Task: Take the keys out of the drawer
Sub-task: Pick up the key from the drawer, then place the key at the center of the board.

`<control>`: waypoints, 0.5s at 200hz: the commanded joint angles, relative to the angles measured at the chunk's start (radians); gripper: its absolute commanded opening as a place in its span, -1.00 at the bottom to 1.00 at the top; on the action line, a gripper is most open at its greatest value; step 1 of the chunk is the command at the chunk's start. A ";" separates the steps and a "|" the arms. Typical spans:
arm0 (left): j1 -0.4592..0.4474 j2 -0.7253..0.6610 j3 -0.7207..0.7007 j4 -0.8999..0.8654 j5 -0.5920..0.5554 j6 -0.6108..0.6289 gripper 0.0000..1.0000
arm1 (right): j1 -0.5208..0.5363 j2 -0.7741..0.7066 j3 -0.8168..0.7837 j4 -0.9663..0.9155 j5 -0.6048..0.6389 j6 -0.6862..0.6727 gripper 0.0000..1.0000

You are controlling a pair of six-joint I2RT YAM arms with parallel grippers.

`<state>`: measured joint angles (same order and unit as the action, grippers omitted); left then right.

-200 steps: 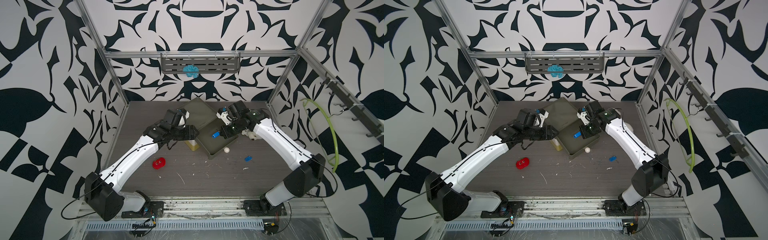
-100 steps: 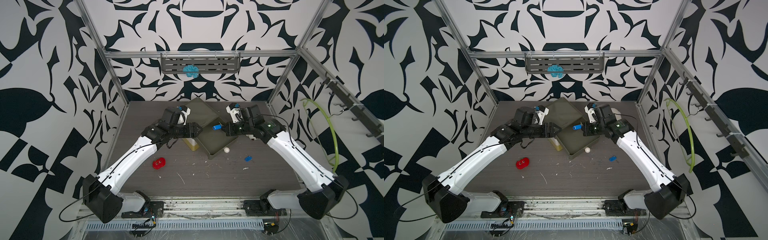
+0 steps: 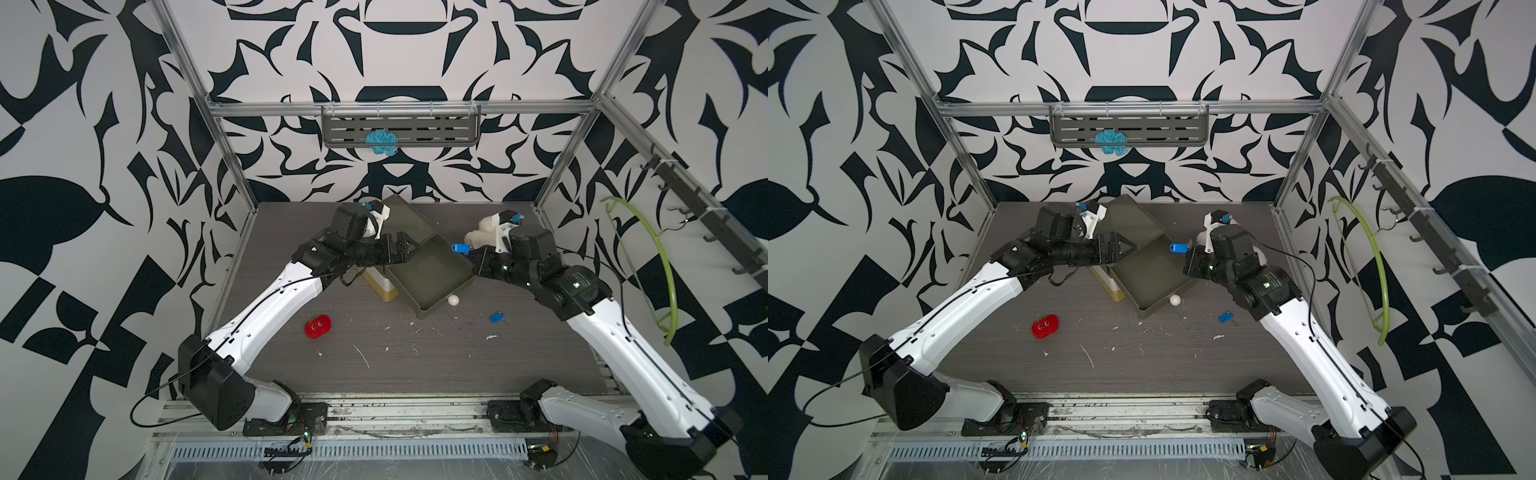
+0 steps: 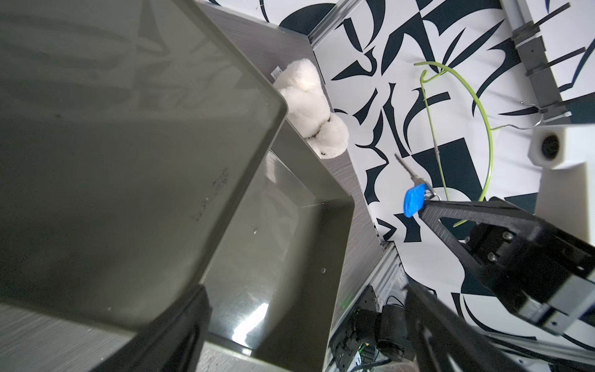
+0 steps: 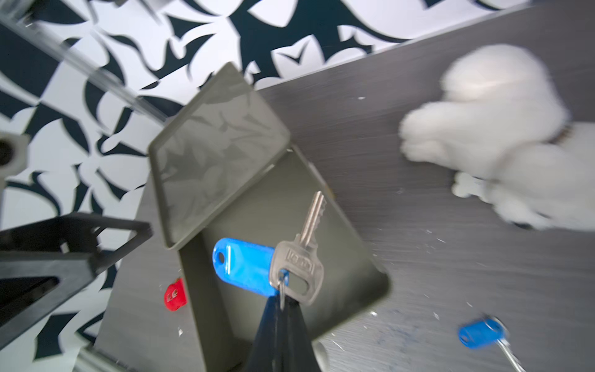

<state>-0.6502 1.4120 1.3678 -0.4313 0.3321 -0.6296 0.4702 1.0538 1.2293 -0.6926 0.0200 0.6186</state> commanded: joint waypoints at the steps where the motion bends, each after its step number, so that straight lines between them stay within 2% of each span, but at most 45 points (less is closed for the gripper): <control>1: -0.053 0.002 -0.008 0.014 -0.054 0.004 0.98 | -0.031 -0.041 -0.024 -0.076 0.194 0.118 -1.00; 37: -0.108 0.009 -0.029 0.065 -0.032 0.033 0.98 | -0.181 -0.070 -0.086 -0.179 0.175 0.237 -1.00; 42: -0.110 0.009 -0.027 0.063 -0.030 0.034 0.99 | -0.209 -0.079 -0.100 -0.179 0.125 0.249 -1.00; 63: -0.112 0.004 -0.025 0.073 -0.005 0.040 0.99 | -0.325 -0.100 -0.153 -0.177 0.048 0.270 -1.00; 78: -0.112 0.004 -0.026 0.084 0.039 0.044 0.98 | -0.382 -0.105 -0.188 -0.177 0.018 0.273 -1.00; 100: -0.113 0.021 -0.012 0.100 0.160 0.059 0.98 | -0.431 -0.107 -0.261 -0.151 -0.040 0.285 -1.00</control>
<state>-0.7631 1.4155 1.3514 -0.3702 0.3603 -0.6010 0.0757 0.9611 1.0218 -0.8589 0.0608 0.8658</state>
